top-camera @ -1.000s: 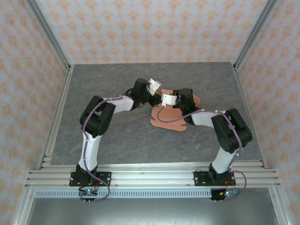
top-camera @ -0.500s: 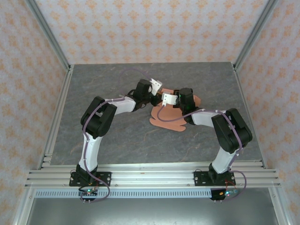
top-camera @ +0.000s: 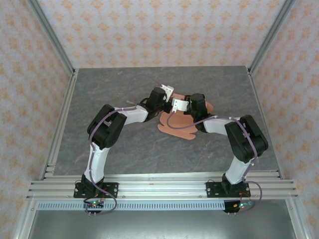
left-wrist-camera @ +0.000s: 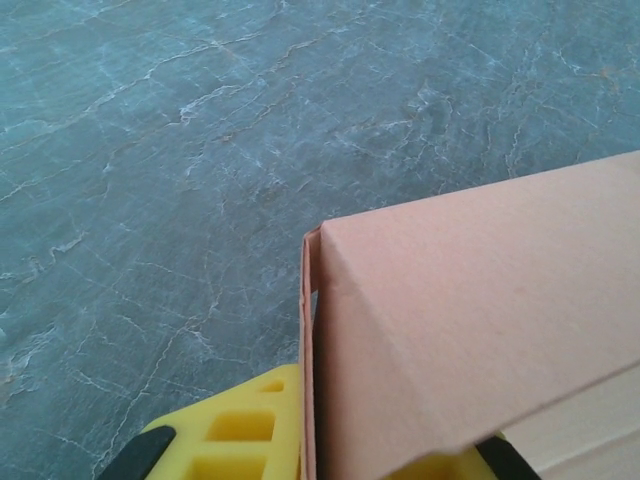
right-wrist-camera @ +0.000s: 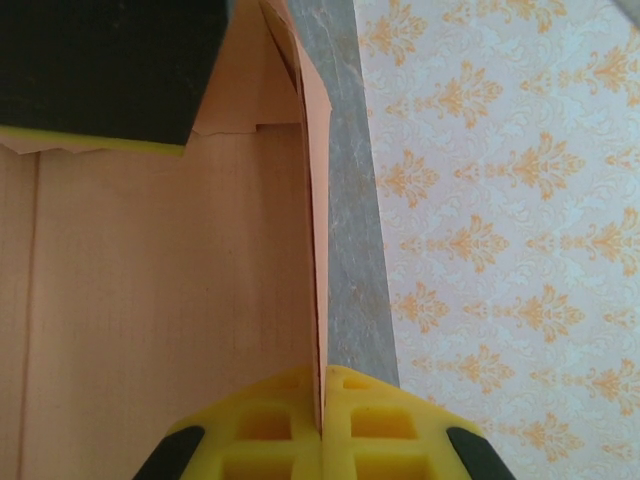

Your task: Fold the paper box

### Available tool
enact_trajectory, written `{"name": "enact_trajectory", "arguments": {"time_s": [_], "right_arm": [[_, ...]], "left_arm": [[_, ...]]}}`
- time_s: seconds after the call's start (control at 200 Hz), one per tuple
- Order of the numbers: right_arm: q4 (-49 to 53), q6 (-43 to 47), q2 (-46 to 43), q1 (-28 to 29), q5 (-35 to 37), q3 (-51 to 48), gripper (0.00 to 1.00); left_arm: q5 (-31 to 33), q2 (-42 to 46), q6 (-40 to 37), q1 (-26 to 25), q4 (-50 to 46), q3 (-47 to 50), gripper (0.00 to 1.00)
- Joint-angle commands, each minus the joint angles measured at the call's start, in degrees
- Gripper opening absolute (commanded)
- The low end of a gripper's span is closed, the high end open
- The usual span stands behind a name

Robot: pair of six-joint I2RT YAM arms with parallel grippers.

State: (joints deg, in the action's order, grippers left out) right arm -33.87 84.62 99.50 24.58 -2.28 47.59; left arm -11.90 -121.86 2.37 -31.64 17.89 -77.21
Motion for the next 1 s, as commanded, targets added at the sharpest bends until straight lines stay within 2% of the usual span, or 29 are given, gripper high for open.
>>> {"name": "enact_trajectory", "arguments": {"time_s": [0.0, 0.1, 0.215, 0.49, 0.641, 0.746, 0.996], "right_arm": [[-0.72, -1.39, -1.77, 1.19, -1.71, 0.32, 0.0], [-1.55, -1.52, -1.27, 1.52, -0.55, 0.36, 0.0], [-1.71, -2.23, -0.98, 1.96, 0.15, 0.75, 0.0], [-2.27, -2.97, -0.95, 2.59, 0.7, 0.83, 0.0], [-2.25, -3.16, -1.12, 2.67, 0.61, 0.79, 0.0], [-2.38, -3.39, -0.99, 2.76, 0.83, 0.66, 0.0], [-2.8, -5.17, -0.49, 2.59, 2.09, 1.1, 0.02]], "left_arm": [[6.66, 2.02, 3.86, 1.0, 2.73, 0.93, 0.1], [8.45, 2.15, 4.54, 0.57, 2.85, 1.12, 0.07], [13.6, 2.25, 5.8, -0.17, 1.58, 1.18, 0.03], [23.22, 1.62, 9.18, -1.48, -3.3, -0.73, 0.0], [26.23, 1.19, 12.03, -1.5, -5.98, -2.04, 0.0], [26.33, 1.19, 12.66, -1.45, -6.11, -2.08, 0.0], [16.85, 2.92, 11.0, -0.61, -1.0, 1.27, 0.0]]}}
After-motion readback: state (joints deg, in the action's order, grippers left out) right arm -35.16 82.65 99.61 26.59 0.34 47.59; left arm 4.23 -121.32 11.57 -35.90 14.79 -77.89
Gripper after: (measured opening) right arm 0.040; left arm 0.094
